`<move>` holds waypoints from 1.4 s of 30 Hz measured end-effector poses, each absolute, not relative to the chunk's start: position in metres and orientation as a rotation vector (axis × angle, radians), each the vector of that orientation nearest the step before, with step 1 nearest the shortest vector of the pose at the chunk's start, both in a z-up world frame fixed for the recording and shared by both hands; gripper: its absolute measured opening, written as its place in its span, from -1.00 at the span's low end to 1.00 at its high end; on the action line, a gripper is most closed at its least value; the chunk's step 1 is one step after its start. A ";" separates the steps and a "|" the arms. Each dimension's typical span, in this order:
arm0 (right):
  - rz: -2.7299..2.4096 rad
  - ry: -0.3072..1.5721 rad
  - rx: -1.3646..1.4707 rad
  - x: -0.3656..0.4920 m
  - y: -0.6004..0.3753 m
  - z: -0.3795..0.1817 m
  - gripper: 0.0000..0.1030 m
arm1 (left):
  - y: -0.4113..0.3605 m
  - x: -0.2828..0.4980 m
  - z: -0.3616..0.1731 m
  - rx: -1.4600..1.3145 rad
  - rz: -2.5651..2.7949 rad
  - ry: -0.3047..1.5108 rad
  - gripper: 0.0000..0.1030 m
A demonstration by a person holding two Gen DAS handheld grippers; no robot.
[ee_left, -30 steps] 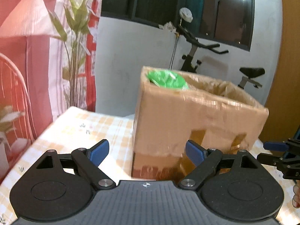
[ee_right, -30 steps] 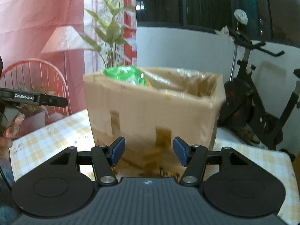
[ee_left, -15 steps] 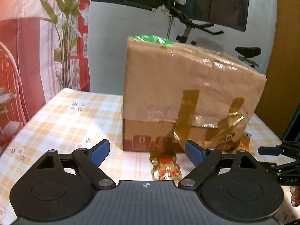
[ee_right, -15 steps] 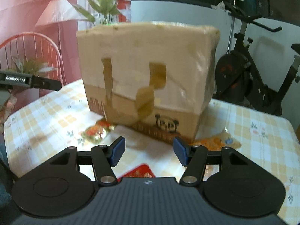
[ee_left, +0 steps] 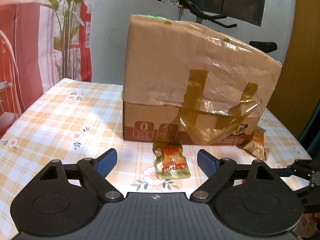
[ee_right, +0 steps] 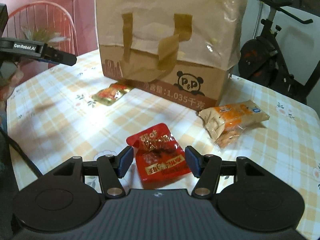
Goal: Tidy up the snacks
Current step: 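Move both tools back down to the snacks on the table, then grasp red spicy packet with right tool while left tool grasps gold packet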
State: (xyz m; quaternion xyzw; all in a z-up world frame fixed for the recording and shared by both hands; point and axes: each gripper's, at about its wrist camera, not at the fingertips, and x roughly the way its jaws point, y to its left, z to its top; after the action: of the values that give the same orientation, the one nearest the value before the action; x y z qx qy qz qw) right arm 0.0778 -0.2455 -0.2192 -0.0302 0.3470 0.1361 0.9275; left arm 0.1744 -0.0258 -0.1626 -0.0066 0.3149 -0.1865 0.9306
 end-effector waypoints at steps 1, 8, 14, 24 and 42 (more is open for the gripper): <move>0.277 0.714 -0.062 0.079 -0.245 -0.221 0.18 | -0.026 0.174 -0.164 -0.016 -0.384 0.650 0.72; 0.272 0.764 -0.038 0.099 -0.255 -0.230 0.42 | -0.027 0.174 -0.167 -0.012 -0.387 0.662 0.72; 0.292 0.785 -0.064 0.114 -0.250 -0.232 0.49 | -0.028 0.174 -0.168 -0.008 -0.392 0.667 0.72; 0.304 0.778 -0.057 0.128 -0.238 -0.234 0.51 | -0.029 0.175 -0.173 -0.009 -0.393 0.683 0.72; 0.262 0.669 -0.023 0.119 -0.223 -0.236 0.10 | -0.072 0.220 -0.209 0.032 -0.382 0.765 0.72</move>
State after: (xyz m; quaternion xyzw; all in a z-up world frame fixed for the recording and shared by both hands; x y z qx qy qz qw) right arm 0.1189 -0.2225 -0.2360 -0.0113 0.3272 0.1282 0.9361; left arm 0.2195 -0.0715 -0.2086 0.0157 0.3711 -0.1851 0.9098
